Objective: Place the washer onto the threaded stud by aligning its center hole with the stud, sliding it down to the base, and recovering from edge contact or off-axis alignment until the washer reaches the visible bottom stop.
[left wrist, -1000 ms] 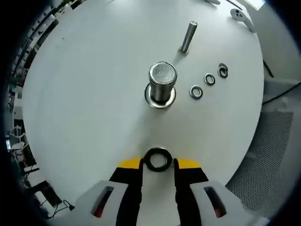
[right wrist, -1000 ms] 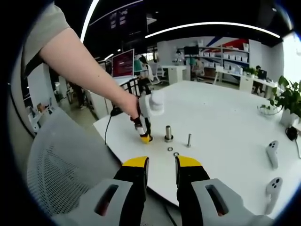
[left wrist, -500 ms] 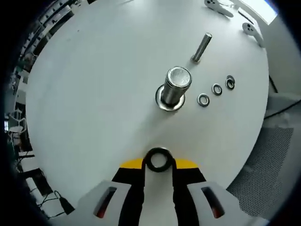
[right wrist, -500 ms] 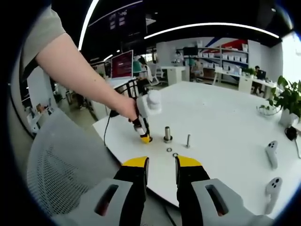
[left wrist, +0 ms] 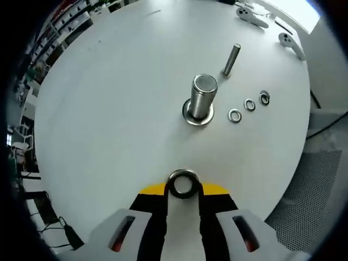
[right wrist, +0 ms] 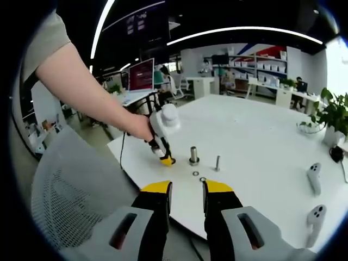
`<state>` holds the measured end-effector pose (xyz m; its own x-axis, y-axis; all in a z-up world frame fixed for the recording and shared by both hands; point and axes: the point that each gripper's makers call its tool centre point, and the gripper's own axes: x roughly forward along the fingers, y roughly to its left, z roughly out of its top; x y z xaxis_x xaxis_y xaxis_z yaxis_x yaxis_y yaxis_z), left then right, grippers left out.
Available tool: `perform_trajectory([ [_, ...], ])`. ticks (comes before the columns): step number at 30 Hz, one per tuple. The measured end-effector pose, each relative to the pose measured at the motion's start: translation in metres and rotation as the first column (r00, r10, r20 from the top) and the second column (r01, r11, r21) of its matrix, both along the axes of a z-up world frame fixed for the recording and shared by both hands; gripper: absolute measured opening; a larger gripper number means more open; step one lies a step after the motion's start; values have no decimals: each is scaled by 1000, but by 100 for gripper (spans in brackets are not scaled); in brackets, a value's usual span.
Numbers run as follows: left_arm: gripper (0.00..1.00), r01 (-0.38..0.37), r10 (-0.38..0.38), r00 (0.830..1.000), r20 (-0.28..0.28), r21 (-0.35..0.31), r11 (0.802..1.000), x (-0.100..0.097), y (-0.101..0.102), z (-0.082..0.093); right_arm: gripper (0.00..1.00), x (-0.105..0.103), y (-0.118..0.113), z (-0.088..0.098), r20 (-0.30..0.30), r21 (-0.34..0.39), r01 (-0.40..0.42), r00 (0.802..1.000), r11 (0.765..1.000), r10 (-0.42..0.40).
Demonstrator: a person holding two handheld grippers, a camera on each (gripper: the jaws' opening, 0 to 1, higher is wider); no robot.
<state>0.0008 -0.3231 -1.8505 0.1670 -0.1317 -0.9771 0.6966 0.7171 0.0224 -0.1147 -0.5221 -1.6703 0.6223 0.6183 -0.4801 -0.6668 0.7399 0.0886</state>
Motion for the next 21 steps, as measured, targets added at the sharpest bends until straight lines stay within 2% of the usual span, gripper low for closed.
perform_trajectory([
  [2,19,8,-8,1000,-1,4,1000,-1,-1,1,25,0,0,0,1,-1,-1,1000,1000,1],
  [8,19,38,-37,999,37,-27,999,5,-11,17,25,0,0,1,3,2,0,1000,1000,0],
  [18,19,67,-53,989,141,-97,993,32,-30,65,25,0,1,1,2,6,-5,1000,1000,5],
  [21,19,75,-55,985,161,-120,990,37,-37,75,25,0,1,1,4,7,-5,1000,1000,5],
])
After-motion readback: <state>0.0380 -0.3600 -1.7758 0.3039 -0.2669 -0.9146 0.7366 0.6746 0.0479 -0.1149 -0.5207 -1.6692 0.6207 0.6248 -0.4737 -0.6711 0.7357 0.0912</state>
